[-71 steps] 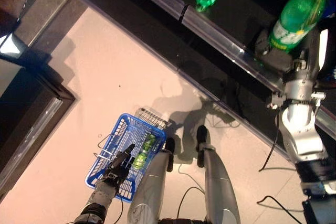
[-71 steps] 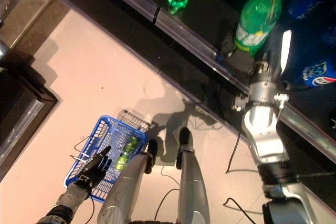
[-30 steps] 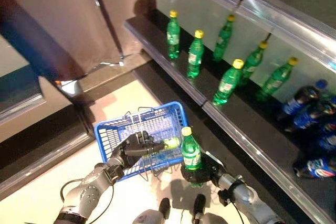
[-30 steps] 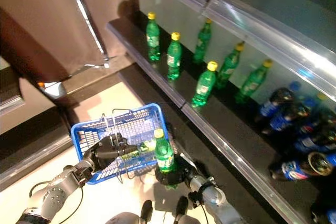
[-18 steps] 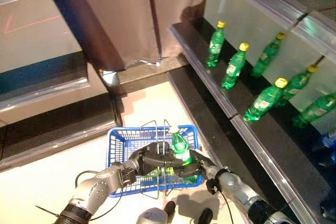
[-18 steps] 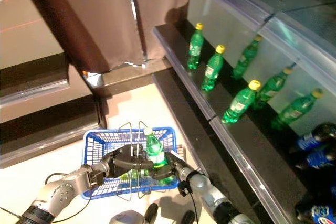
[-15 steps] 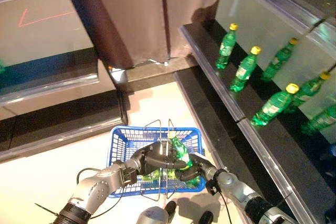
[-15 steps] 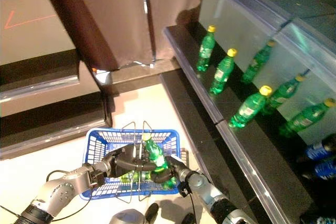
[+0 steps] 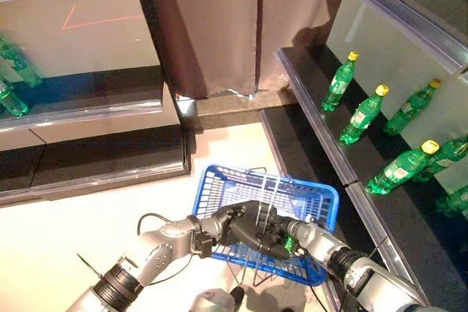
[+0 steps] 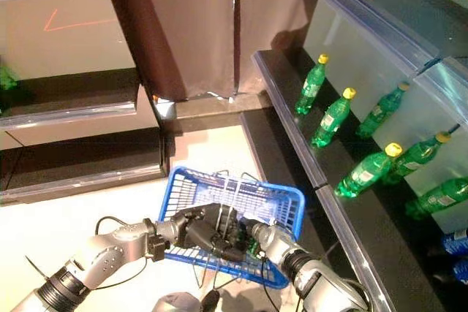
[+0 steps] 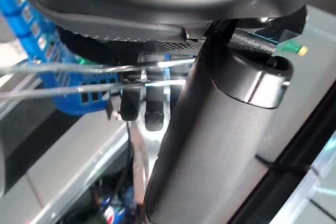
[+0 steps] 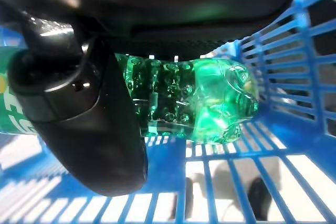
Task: Pick up the drink and place into the basket.
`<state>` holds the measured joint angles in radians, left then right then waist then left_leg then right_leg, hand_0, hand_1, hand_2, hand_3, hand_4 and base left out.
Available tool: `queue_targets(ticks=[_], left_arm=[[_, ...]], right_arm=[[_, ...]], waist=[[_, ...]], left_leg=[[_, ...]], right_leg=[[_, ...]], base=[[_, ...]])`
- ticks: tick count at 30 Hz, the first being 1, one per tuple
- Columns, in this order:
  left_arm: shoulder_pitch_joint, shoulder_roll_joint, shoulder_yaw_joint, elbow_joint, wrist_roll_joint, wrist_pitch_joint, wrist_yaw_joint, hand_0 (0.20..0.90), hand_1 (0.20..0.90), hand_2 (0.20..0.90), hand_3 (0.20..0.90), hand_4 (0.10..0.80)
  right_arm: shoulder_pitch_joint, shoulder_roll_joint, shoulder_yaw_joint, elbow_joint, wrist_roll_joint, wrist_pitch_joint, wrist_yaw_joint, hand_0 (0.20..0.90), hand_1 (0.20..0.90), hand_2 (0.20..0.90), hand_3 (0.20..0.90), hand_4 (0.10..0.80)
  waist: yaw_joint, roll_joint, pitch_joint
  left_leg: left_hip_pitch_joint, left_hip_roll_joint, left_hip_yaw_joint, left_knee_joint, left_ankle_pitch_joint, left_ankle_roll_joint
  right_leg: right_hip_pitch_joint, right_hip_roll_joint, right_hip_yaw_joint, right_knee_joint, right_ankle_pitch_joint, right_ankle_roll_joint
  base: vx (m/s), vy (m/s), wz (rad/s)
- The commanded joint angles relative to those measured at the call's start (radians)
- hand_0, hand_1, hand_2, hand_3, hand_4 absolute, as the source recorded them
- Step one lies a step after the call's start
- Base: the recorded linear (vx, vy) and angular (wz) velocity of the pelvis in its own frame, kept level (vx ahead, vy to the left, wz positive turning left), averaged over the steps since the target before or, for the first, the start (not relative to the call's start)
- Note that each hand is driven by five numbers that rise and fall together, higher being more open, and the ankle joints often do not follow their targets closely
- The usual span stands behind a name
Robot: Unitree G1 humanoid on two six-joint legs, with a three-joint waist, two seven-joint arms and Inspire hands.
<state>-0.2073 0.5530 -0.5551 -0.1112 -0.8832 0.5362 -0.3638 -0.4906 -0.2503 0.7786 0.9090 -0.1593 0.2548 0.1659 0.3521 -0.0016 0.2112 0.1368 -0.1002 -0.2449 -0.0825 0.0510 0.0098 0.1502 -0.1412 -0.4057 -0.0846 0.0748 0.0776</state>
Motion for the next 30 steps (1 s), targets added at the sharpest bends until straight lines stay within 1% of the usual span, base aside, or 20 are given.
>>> queue_targets(ticks=[1, 2, 3, 7, 10, 14, 16, 17, 19, 23, 25, 28, 30], left_arm=[[-0.160, -0.197, -0.026, -0.196, -0.109, -0.137, -0.174, 0.300, 0.300, 0.300, 0.200, 0.100], [-0.160, -0.200, -0.035, -0.196, -0.104, -0.143, -0.174, 0.300, 0.300, 0.300, 0.200, 0.100], [-0.160, -0.204, -0.040, -0.196, -0.098, -0.146, -0.172, 0.300, 0.300, 0.300, 0.200, 0.100], [-0.160, -0.211, -0.046, -0.187, -0.111, -0.162, -0.115, 0.300, 0.300, 0.300, 0.200, 0.100], [-0.151, -0.213, -0.025, -0.168, -0.135, -0.175, -0.066, 0.300, 0.300, 0.300, 0.200, 0.100], [-0.161, -0.194, 0.017, -0.144, -0.170, -0.178, -0.002, 0.300, 0.300, 0.300, 0.200, 0.100], [-0.166, -0.191, 0.029, -0.133, -0.179, -0.178, 0.014, 0.300, 0.300, 0.300, 0.200, 0.100], [-0.171, -0.181, 0.043, -0.125, -0.207, -0.175, 0.038, 0.300, 0.300, 0.300, 0.200, 0.100], [-0.169, -0.181, 0.074, -0.105, -0.203, -0.172, 0.044, 0.300, 0.300, 0.300, 0.200, 0.100], [-0.168, -0.147, 0.110, -0.064, -0.151, -0.222, 0.072, 0.300, 0.300, 0.300, 0.200, 0.100], [-0.165, -0.138, 0.130, -0.046, -0.139, -0.242, 0.096, 0.300, 0.300, 0.300, 0.200, 0.100], [-0.163, -0.088, 0.175, 0.007, -0.048, -0.323, 0.146, 0.300, 0.300, 0.300, 0.200, 0.100], [-0.148, -0.066, 0.209, 0.024, -0.058, -0.337, 0.164, 0.300, 0.300, 0.300, 0.200, 0.100]], right_arm=[[-0.119, 0.053, 0.065, 0.046, -0.049, -0.067, -0.031, 0.300, 0.300, 0.300, 0.200, 0.100], [-0.127, 0.060, 0.065, 0.058, -0.052, -0.061, -0.035, 0.573, 0.573, 0.573, 0.518, 0.418], [-0.128, 0.065, 0.064, 0.067, -0.059, -0.058, -0.041, 0.900, 0.900, 0.900, 0.900, 0.800], [-0.134, 0.070, 0.054, 0.078, -0.065, -0.061, -0.060, 0.900, 0.900, 0.900, 0.900, 0.800], [-0.140, 0.059, 0.048, 0.057, -0.049, -0.041, -0.040, 0.900, 0.900, 0.900, 0.900, 0.800], [-0.128, 0.002, 0.024, -0.034, 0.009, -0.024, -0.031, 0.900, 0.900, 0.900, 0.900, 0.800], [-0.126, -0.018, 0.014, -0.065, 0.020, -0.033, -0.030, 0.900, 0.900, 0.900, 0.900, 0.800], [-0.120, -0.038, 0.004, -0.101, 0.039, -0.046, -0.034, 0.900, 0.900, 0.900, 0.900, 0.800], [-0.105, -0.064, -0.012, -0.159, 0.055, -0.058, -0.031, 0.900, 0.900, 0.900, 0.900, 0.800], [-0.068, -0.136, -0.048, -0.319, 0.098, -0.086, -0.030, 0.900, 0.900, 0.900, 0.900, 0.800], [-0.041, -0.162, -0.066, -0.404, 0.120, -0.076, -0.029, 0.900, 0.900, 0.900, 0.900, 0.800], [0.033, -0.227, -0.118, -0.548, 0.180, -0.090, -0.013, 0.900, 0.900, 0.900, 0.900, 0.800], [0.094, -0.279, -0.169, -0.626, 0.210, -0.117, 0.013, 0.900, 0.900, 0.900, 0.900, 0.800]], waist=[[0.016, -0.016, -0.211], [0.017, -0.016, -0.210], [0.017, -0.015, -0.210], [0.015, -0.017, -0.210], [0.008, -0.017, -0.210], [-0.008, -0.018, -0.200], [-0.013, -0.019, -0.197], [-0.019, -0.021, -0.195], [-0.031, -0.023, -0.190], [-0.068, -0.028, -0.182], [-0.088, -0.029, -0.179], [-0.130, -0.029, -0.173], [-0.154, -0.029, -0.167]], left_leg=[[-0.033, -0.009, 0.119, 0.012, -0.071, -0.012], [-0.032, -0.010, 0.119, 0.013, -0.072, -0.012], [-0.032, -0.011, 0.120, 0.015, -0.074, -0.011], [-0.030, -0.014, 0.123, 0.020, -0.079, -0.007], [-0.026, -0.012, 0.128, 0.021, -0.081, -0.007], [-0.022, -0.005, 0.140, 0.018, -0.082, -0.006], [-0.021, -0.004, 0.142, 0.018, -0.083, -0.005], [-0.020, -0.003, 0.146, 0.018, -0.084, -0.005], [-0.019, 0.000, 0.156, 0.019, -0.087, -0.003], [-0.017, 0.008, 0.188, 0.022, -0.089, -0.006], [-0.017, 0.010, 0.199, 0.024, -0.091, -0.007], [-0.015, 0.017, 0.226, 0.030, -0.096, -0.009], [-0.014, 0.021, 0.240, 0.034, -0.098, -0.008]], right_leg=[[0.022, -0.012, 0.026, 0.014, -0.039, 0.052], [0.022, -0.013, 0.026, 0.013, -0.037, 0.054], [0.022, -0.015, 0.026, 0.012, -0.036, 0.055], [0.023, -0.019, 0.031, 0.009, -0.030, 0.060], [0.021, -0.021, 0.040, 0.008, -0.027, 0.061], [0.018, -0.025, 0.041, 0.008, -0.022, 0.063], [0.016, -0.026, 0.044, 0.007, -0.020, 0.065], [0.014, -0.027, 0.047, 0.004, -0.018, 0.065], [0.011, -0.027, 0.056, 0.001, -0.016, 0.067], [-0.006, -0.022, 0.088, -0.003, -0.010, 0.072], [-0.014, -0.019, 0.104, -0.003, -0.008, 0.073], [-0.027, -0.013, 0.137, -0.003, -0.008, 0.073], [-0.034, -0.009, 0.159, -0.003, -0.009, 0.074]], base=[[0.030, 0.019, 0.01], [0.000, 0.000, 0.00], [0.034, 0.026, 0.02], [0.009, 0.005, 0.00], [0.026, 0.028, 0.00], [0.000, 0.000, 0.00], [0.000, 0.000, 0.00], [0.000, 0.000, 0.00], [0.000, 0.000, 0.00], [-0.038, -0.008, -0.04], [-0.029, 0.005, -0.18], [-0.026, 0.003, -0.29], [-0.025, -0.004, -0.27]])
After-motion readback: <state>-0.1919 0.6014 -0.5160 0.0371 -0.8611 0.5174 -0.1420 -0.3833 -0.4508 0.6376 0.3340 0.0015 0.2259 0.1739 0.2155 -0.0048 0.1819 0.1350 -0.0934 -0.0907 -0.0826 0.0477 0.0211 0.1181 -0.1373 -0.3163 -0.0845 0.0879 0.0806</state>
